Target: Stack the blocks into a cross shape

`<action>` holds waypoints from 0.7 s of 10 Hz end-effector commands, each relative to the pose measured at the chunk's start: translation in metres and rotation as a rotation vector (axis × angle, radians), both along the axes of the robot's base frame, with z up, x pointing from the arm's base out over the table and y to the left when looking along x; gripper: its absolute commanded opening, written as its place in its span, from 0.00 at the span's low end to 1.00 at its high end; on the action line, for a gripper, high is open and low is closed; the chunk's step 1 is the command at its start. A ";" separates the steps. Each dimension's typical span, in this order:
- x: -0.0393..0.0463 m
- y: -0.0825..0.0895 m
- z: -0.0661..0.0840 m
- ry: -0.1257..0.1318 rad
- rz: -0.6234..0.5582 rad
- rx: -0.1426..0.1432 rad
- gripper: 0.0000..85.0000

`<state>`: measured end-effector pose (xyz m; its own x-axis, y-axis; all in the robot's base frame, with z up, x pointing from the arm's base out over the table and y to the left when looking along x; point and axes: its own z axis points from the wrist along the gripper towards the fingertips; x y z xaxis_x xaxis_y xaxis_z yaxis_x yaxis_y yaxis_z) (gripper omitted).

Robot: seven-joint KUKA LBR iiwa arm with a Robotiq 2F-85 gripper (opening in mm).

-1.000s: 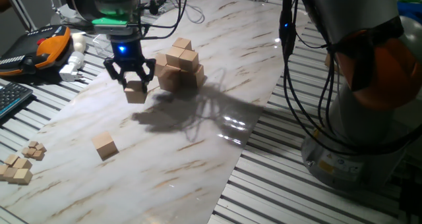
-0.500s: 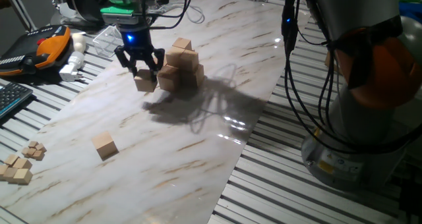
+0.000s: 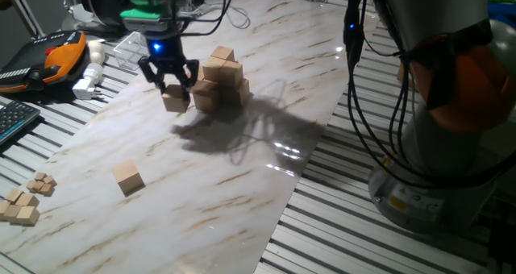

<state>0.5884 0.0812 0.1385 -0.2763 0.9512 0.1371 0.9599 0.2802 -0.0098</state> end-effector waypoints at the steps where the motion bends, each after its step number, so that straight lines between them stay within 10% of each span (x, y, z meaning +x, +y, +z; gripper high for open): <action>1: 0.0000 0.001 0.000 0.008 -0.013 -0.009 0.00; 7: 0.0000 0.001 0.000 0.000 -0.107 -0.085 0.00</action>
